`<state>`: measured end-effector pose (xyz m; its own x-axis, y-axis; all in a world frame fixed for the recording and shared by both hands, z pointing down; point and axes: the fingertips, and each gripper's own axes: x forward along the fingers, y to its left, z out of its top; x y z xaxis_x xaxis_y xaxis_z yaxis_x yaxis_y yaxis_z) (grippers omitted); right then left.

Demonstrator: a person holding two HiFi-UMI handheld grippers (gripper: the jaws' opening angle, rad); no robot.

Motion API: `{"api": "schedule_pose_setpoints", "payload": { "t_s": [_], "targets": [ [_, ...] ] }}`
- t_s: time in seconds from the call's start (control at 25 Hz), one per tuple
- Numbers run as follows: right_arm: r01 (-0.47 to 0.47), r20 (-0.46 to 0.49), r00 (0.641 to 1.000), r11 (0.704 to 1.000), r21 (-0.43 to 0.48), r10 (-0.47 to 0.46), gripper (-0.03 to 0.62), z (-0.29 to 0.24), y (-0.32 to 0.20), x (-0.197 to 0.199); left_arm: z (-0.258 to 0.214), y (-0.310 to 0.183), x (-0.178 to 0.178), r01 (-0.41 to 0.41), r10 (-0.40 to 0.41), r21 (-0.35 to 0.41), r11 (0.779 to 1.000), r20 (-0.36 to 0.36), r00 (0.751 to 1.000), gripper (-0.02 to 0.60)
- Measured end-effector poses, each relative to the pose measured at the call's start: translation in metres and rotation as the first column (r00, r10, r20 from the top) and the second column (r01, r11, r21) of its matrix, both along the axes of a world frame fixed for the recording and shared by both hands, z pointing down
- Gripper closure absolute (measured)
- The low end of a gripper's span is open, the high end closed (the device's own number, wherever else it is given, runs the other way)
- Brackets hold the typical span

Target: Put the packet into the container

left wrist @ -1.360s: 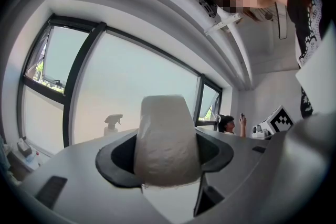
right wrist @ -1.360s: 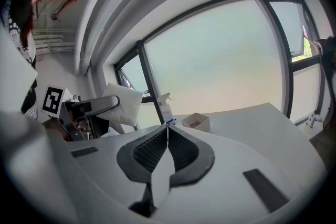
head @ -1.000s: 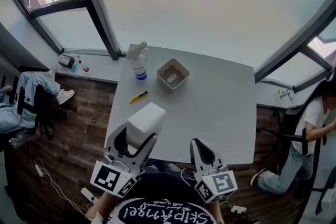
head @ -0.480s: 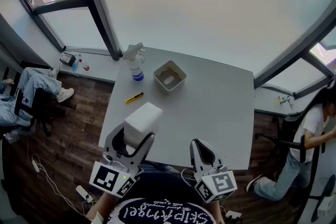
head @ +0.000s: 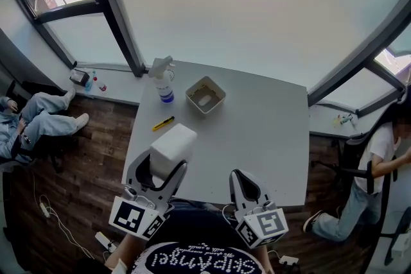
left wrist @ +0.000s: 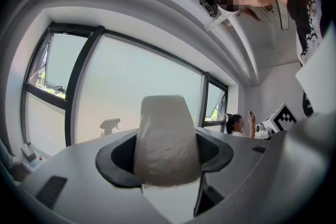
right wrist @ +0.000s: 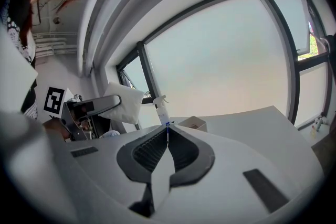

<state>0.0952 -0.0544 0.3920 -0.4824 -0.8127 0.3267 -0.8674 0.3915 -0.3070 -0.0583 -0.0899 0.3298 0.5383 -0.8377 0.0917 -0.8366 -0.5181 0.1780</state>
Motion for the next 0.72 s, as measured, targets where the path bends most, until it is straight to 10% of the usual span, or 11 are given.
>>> {"api": "schedule_pose_setpoints", "payload": {
  "t_s": [0.72],
  "targets": [
    [-0.033, 0.003, 0.999, 0.999, -0.011, 0.033, 0.579, -0.006, -0.024, -0.005, -0.003, -0.034, -0.016, -0.002, 0.002, 0.003, 1.0, 0.005, 1.0, 0.304]
  ]
}}
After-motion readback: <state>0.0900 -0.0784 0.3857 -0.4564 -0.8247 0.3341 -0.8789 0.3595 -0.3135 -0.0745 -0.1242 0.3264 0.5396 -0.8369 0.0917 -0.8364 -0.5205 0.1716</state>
